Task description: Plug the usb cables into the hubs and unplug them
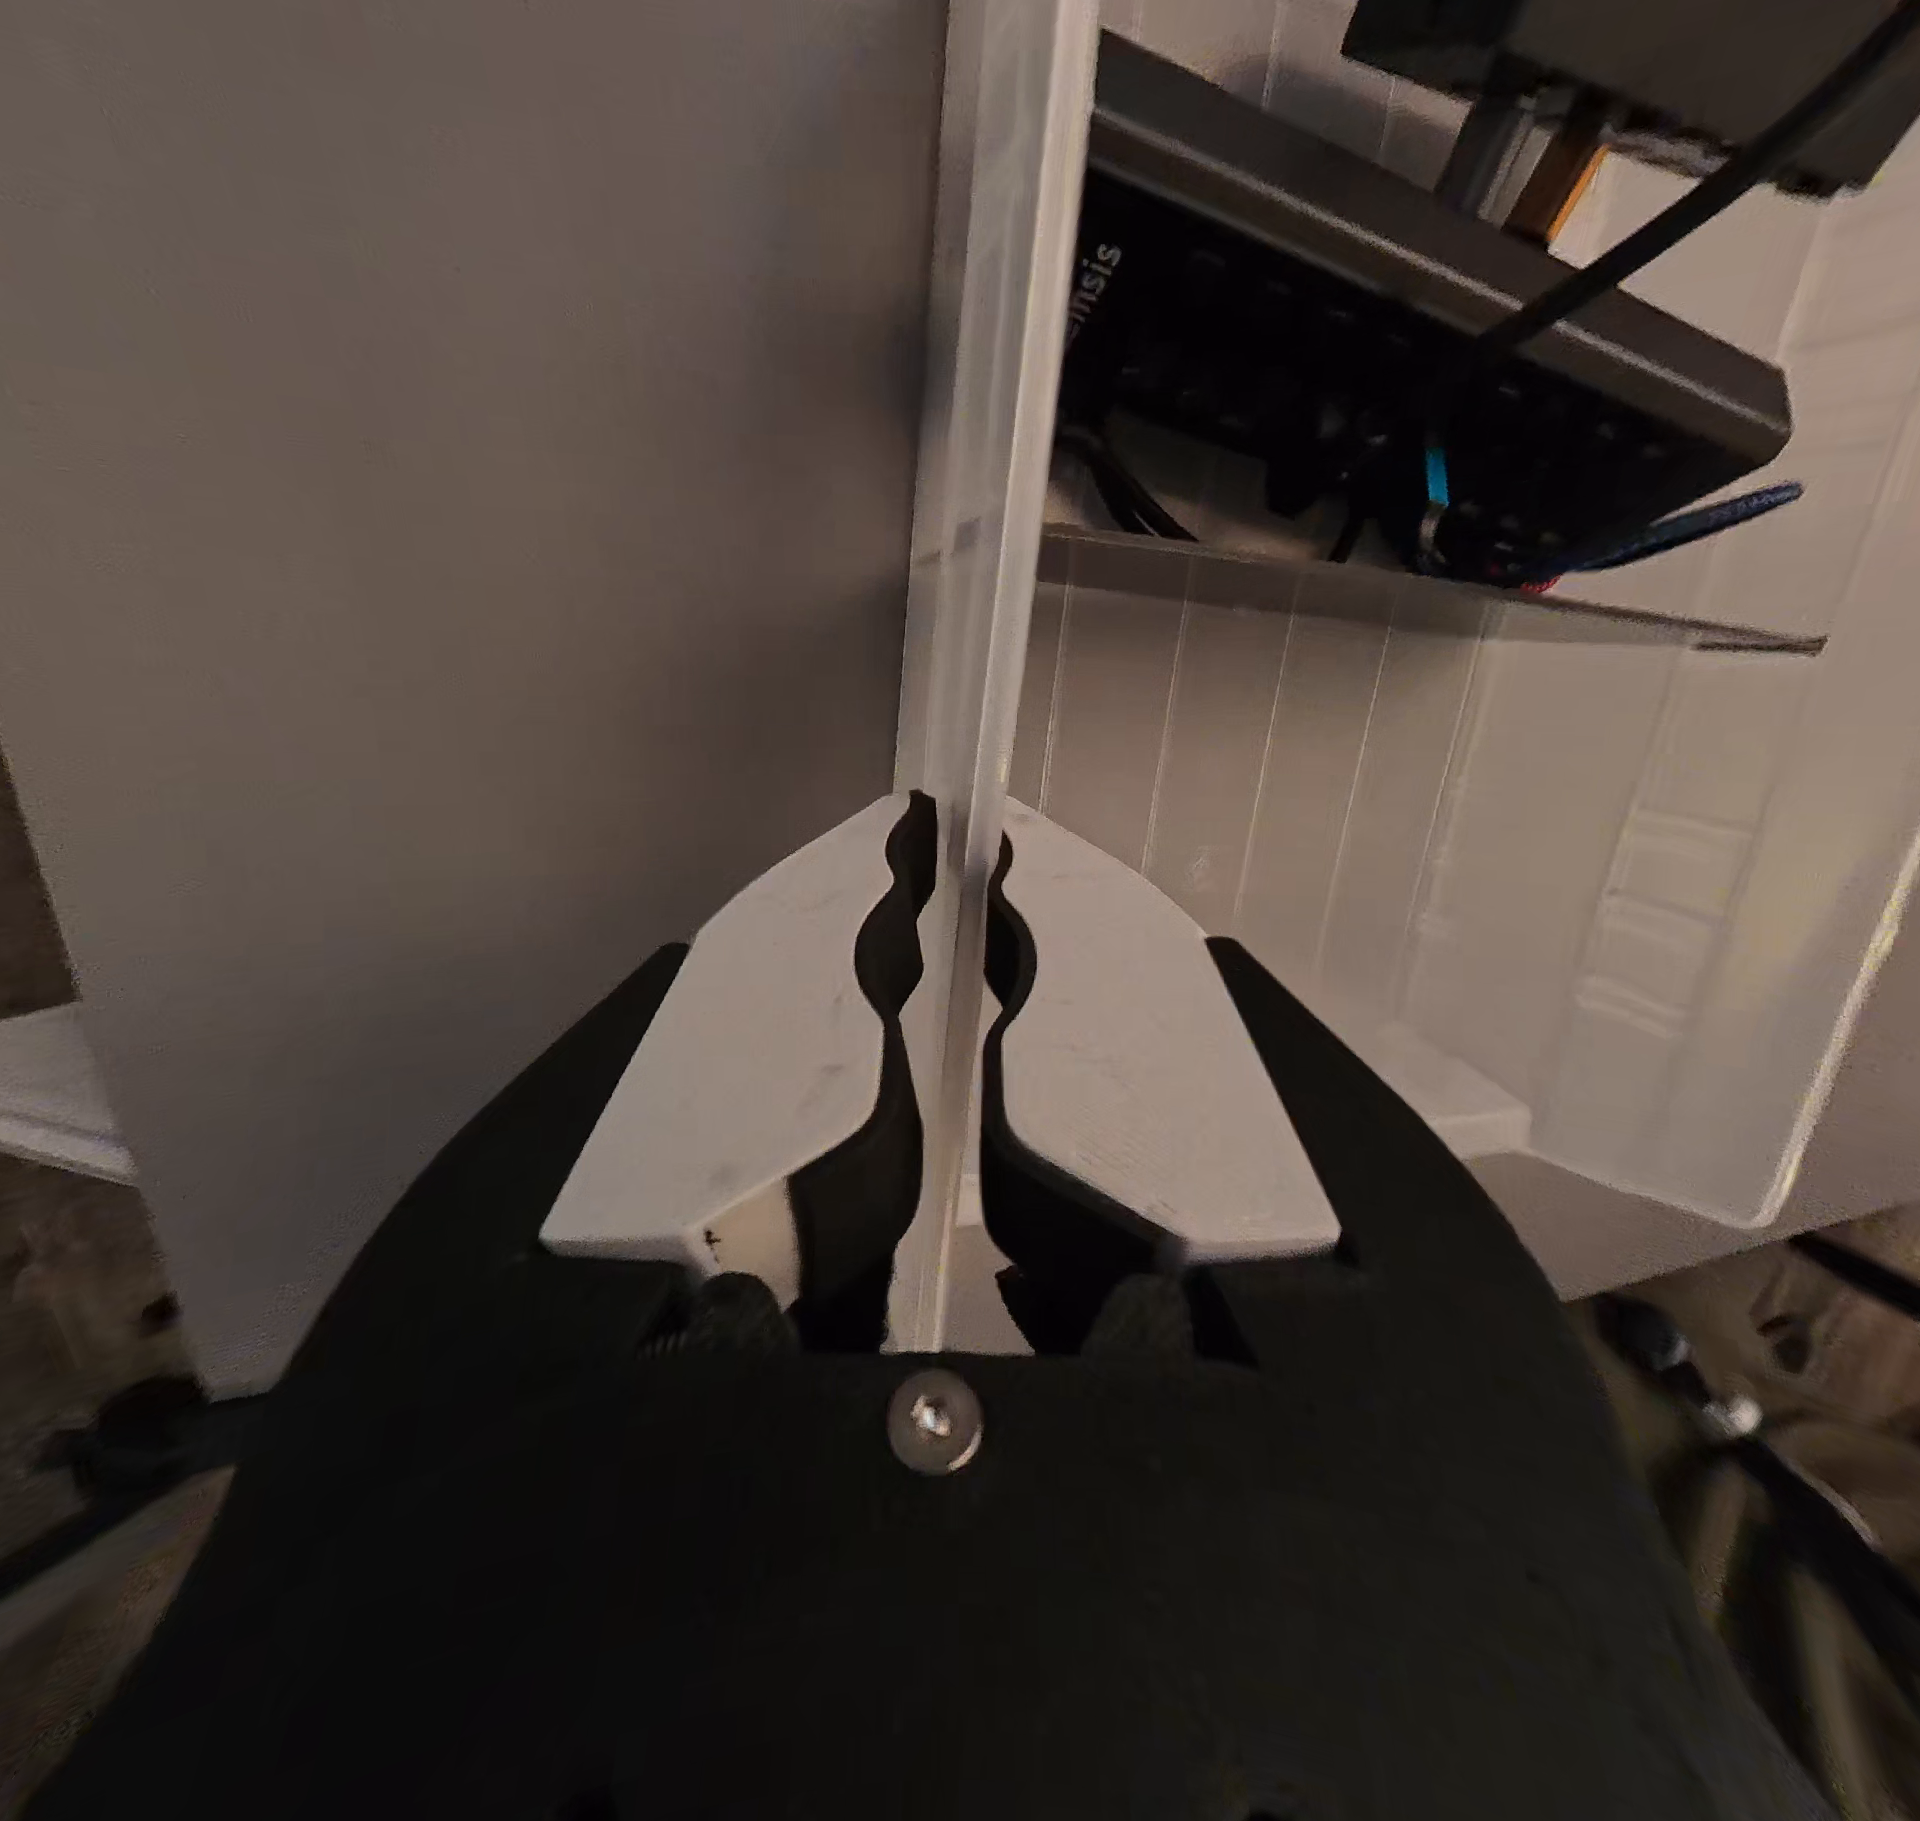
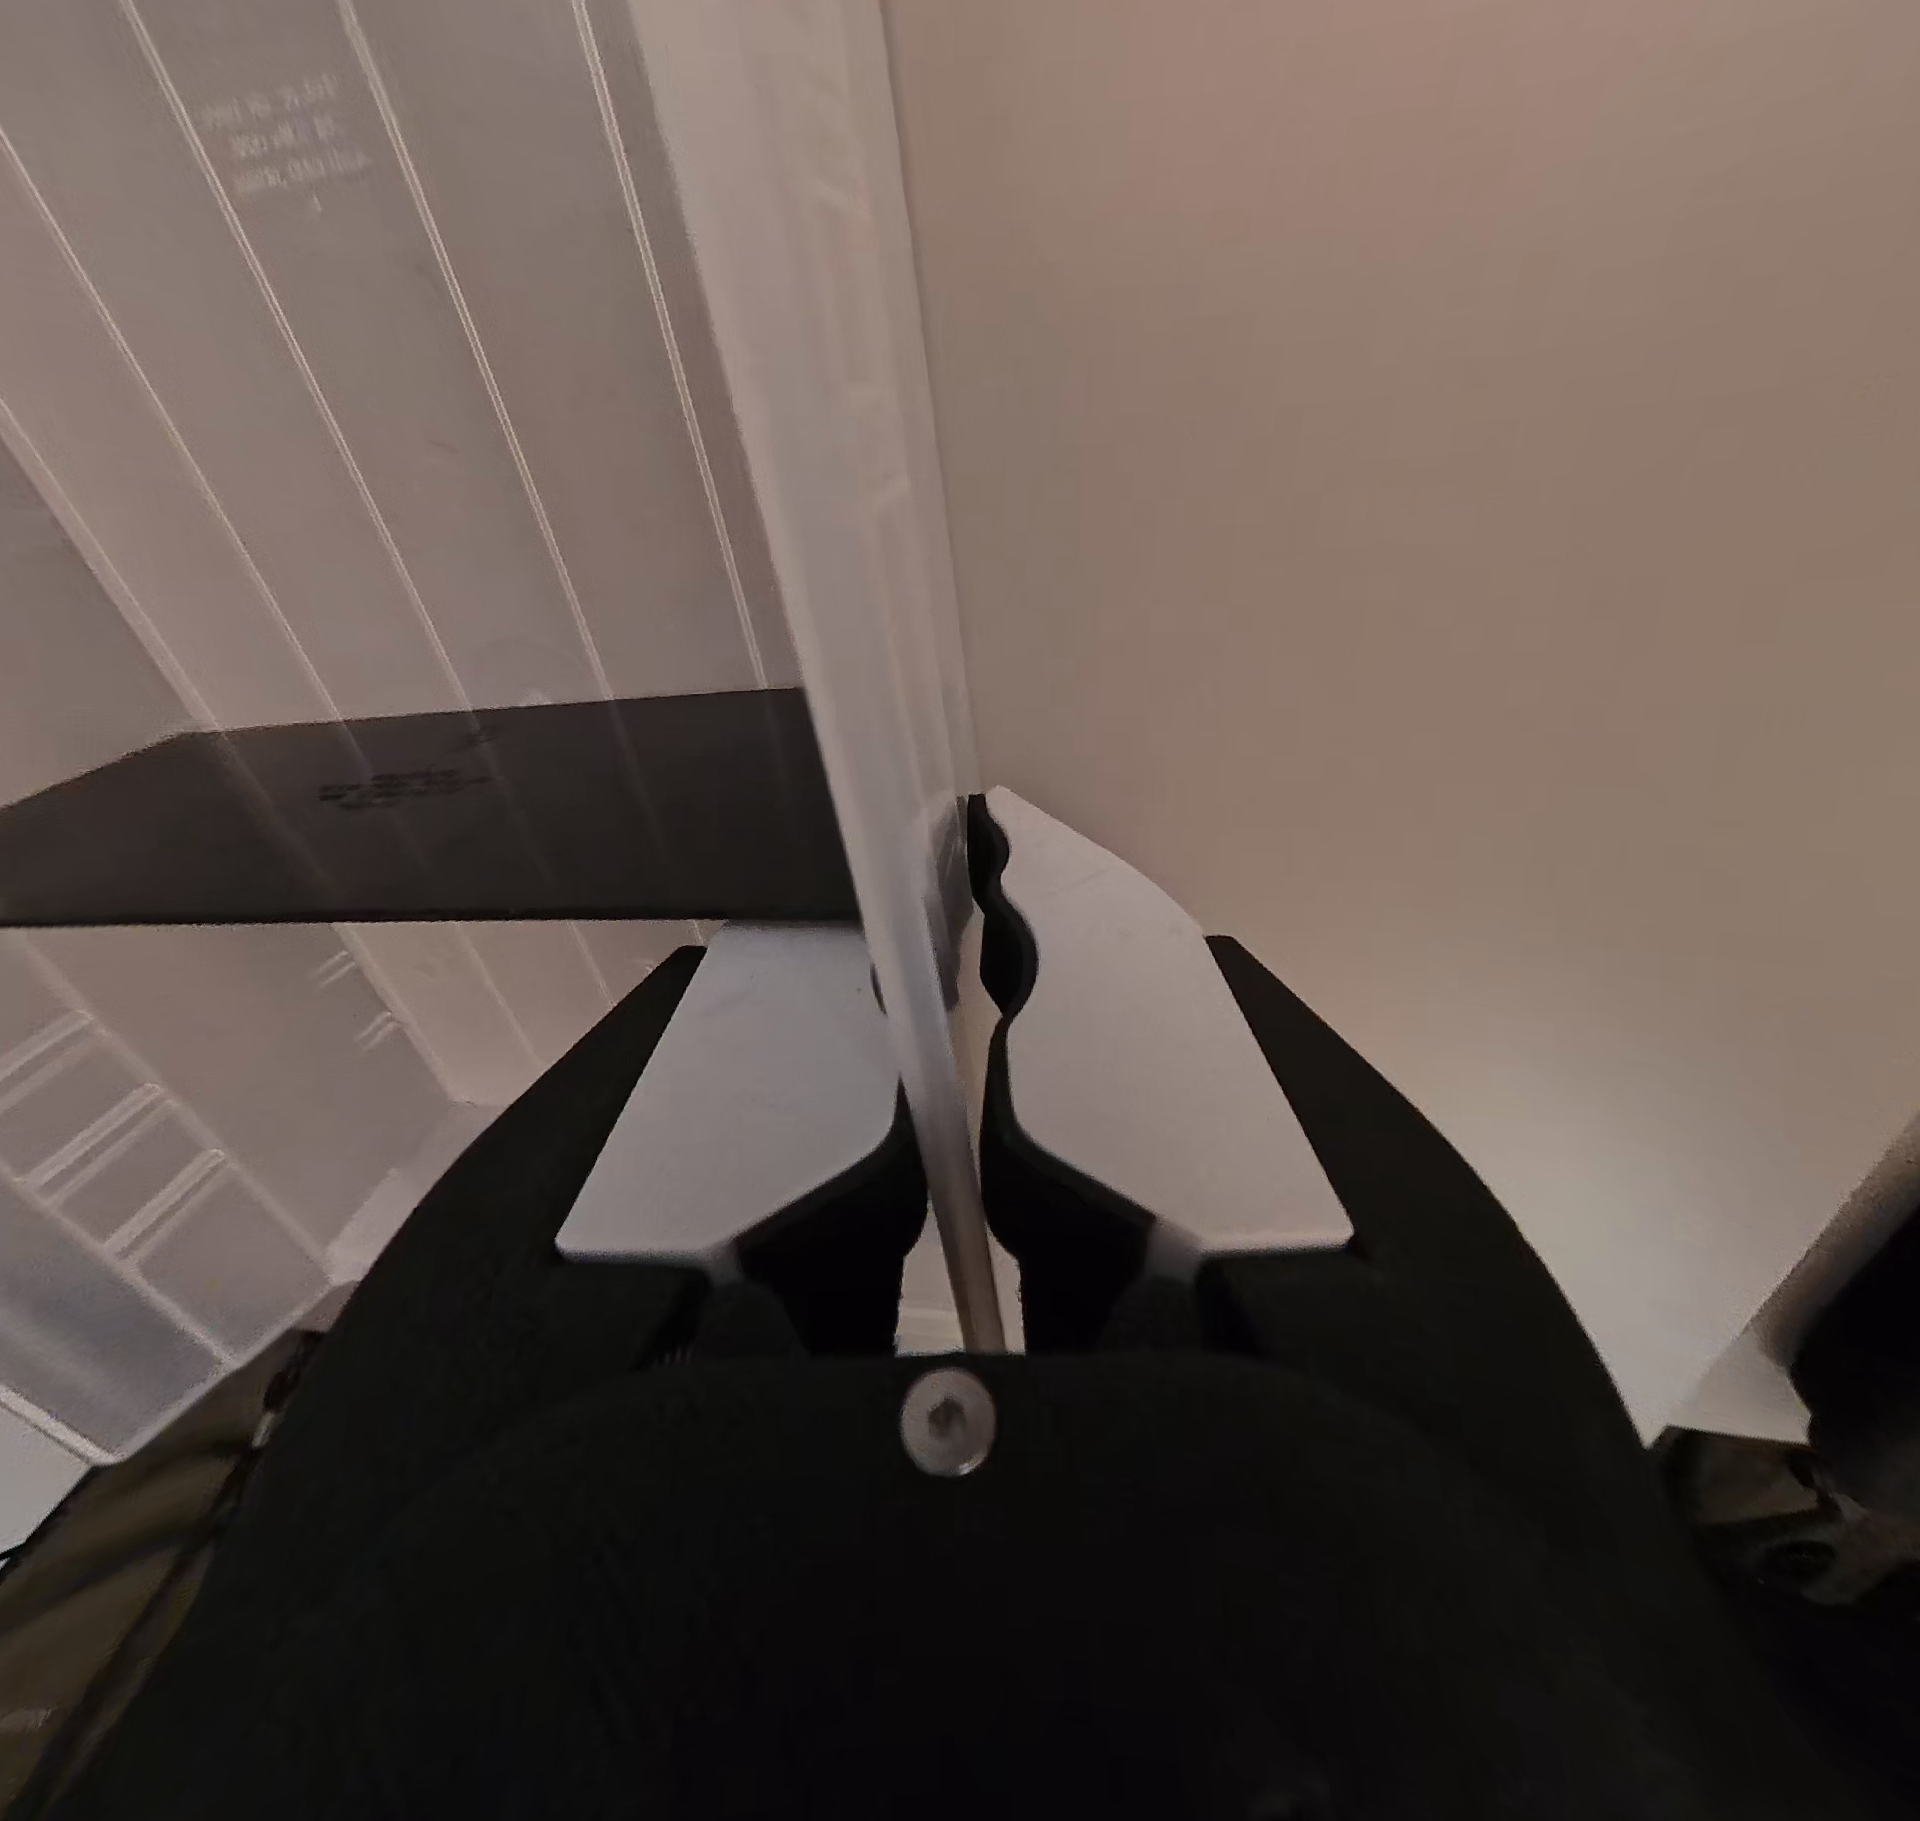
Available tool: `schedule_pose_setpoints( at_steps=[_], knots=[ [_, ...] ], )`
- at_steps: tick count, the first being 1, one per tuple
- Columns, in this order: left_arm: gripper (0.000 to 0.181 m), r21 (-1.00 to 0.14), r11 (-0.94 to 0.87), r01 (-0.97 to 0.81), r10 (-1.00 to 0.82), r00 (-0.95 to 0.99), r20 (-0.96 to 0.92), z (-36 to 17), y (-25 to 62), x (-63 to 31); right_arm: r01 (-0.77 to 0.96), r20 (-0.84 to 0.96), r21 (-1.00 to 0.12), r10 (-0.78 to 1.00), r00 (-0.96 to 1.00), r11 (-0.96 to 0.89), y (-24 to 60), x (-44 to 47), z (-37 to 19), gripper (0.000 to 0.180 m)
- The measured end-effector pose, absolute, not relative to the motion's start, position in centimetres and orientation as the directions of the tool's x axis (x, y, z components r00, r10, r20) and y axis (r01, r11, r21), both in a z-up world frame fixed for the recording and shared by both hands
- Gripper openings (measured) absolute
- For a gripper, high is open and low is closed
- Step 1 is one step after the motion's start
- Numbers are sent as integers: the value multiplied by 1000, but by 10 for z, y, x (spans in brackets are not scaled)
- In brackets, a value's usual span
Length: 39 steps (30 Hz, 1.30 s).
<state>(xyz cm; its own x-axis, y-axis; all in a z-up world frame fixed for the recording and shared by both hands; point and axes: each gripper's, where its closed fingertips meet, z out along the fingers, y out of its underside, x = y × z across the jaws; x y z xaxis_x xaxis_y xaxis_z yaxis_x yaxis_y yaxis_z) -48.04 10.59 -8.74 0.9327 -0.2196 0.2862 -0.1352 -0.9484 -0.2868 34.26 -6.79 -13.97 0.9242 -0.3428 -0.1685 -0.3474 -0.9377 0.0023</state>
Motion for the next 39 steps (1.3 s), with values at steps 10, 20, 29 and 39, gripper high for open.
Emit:
schedule_pose_setpoints(
  at_steps=[10, 20, 29, 39],
  knots=[
    [14, -312, -949, -32, -190, 852, 489, -85, 106, -446, -337, -158, -8, -332, 930, -941, -75, 355, -140, 5],
    [16, -328, -938, 110, -93, 834, 544, -84, 125, -475, -344, -124, 50, -348, 929, -938, -84, 336, -142, 6],
    [15, -348, -920, 182, -28, 853, 522, -84, 130, -478, -356, -154, 78, -364, 919, -931, -70, 338, -142, 5],
    [16, -374, -899, 230, -22, 827, 562, -83, 137, -474, -270, -146, 61, -276, 950, -961, -71, 361, -143, 6]
  ],
)
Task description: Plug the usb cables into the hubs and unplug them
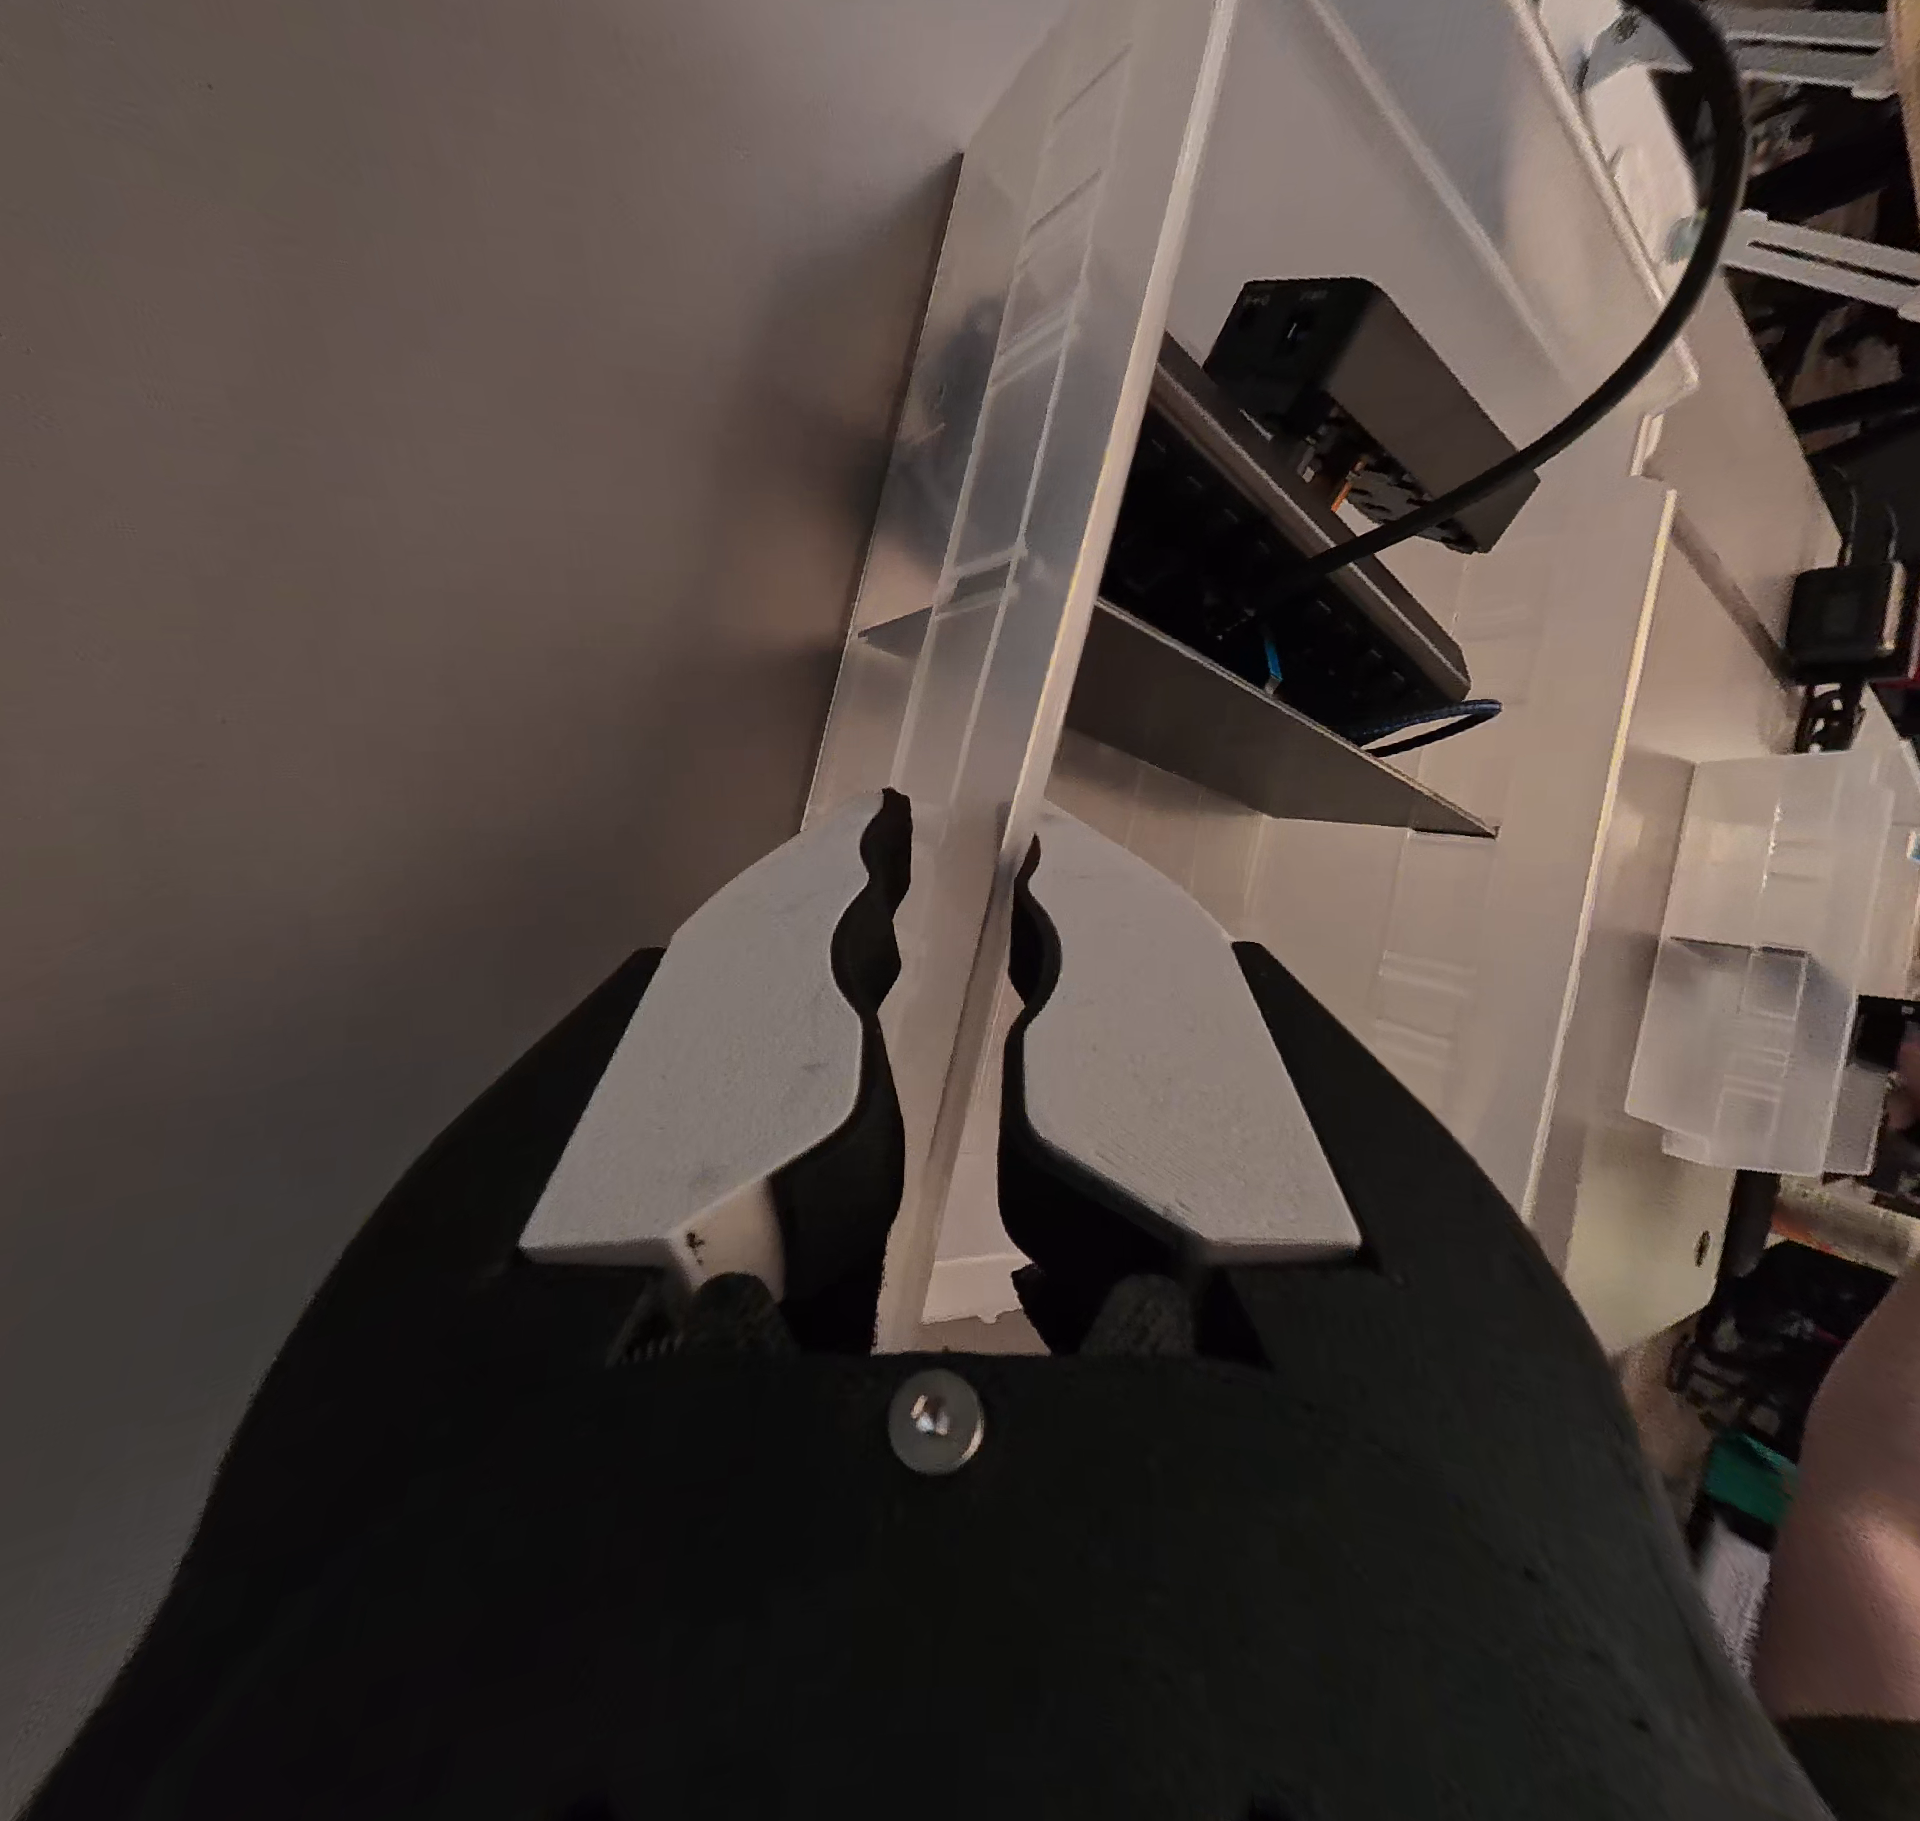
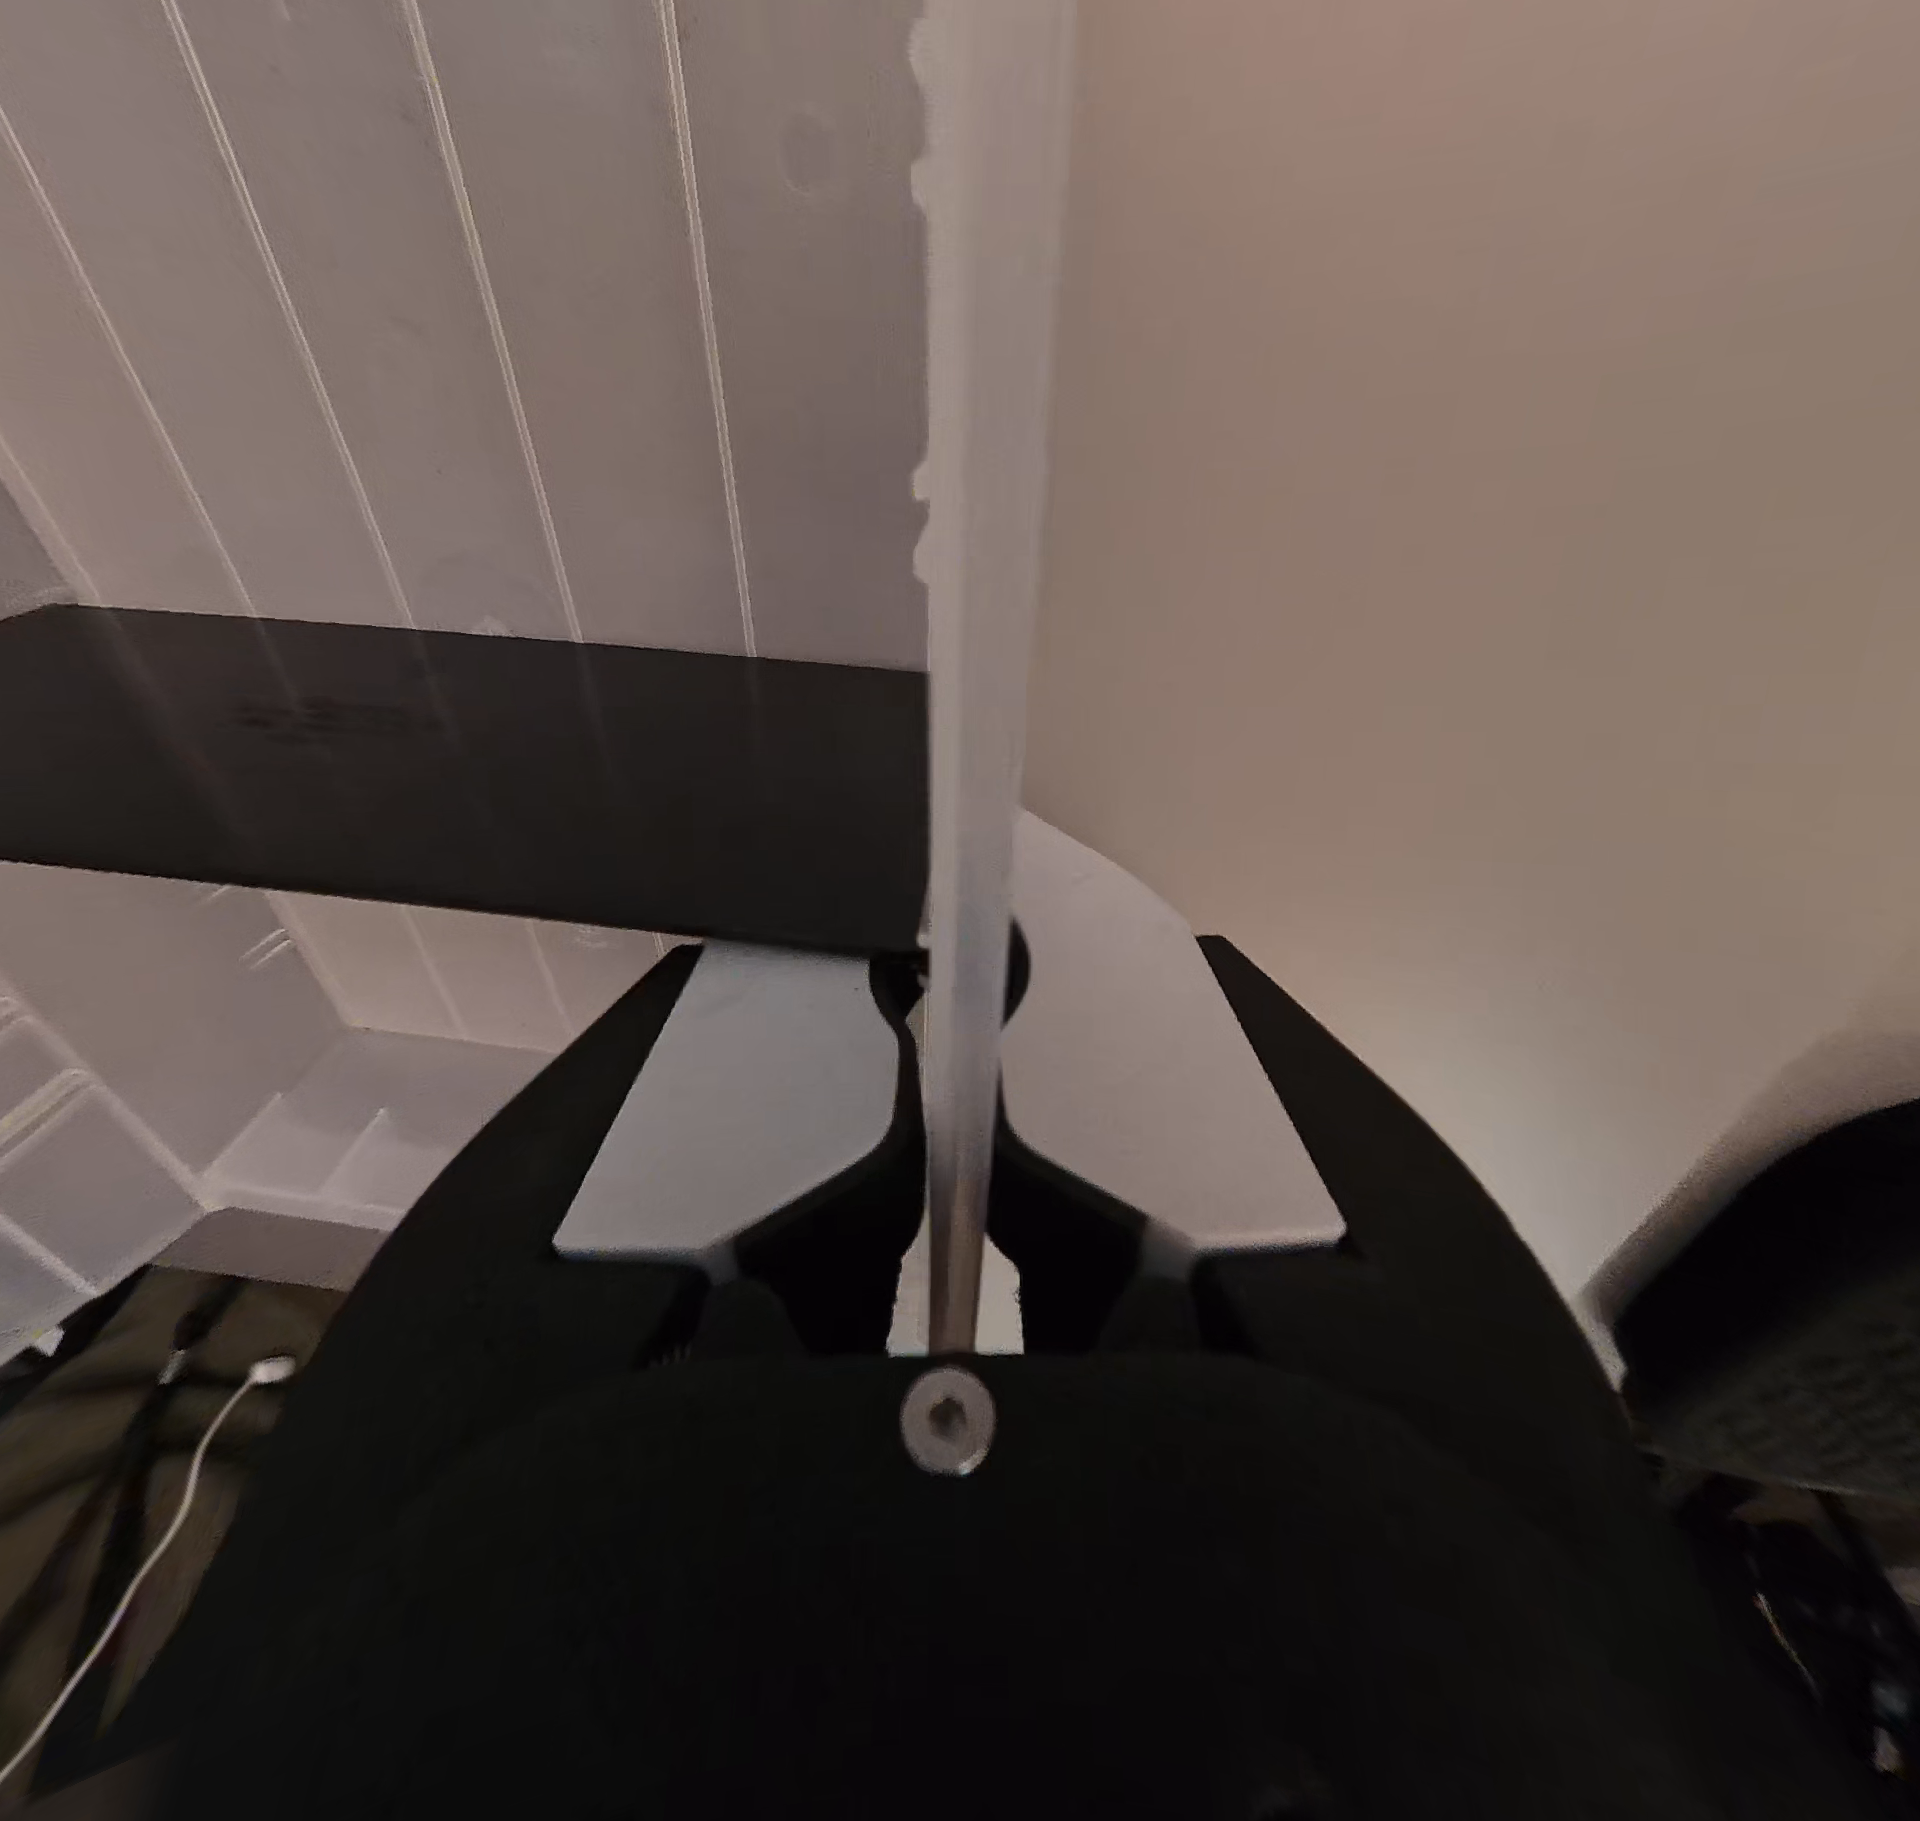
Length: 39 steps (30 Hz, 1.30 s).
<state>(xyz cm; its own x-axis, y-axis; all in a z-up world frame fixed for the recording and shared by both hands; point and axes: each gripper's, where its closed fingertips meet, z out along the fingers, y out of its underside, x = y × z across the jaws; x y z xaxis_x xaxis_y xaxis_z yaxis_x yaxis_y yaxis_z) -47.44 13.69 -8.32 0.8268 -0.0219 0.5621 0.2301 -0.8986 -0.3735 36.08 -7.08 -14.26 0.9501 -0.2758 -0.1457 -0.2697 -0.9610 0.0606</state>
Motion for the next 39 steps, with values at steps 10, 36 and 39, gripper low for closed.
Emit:
schedule_pose_setpoints(
  at_steps=[10, 36, 39],
  knots=[
    [18, -397, -882, 254, -31, 809, 587, -82, 131, -474, -211, -103, 69, -217, 971, -975, -73, 369, -143, 7],
    [51, -743, -338, -577, -736, 655, -174, -7, 188, -369, 438, 468, -863, 74, 881, 251, -2, 125, 177, 51],
    [52, -712, -268, -649, -791, 570, -222, 2, 187, -356, 382, 443, -881, 203, 873, 280, 10, 80, 172, 51]
  ],
)
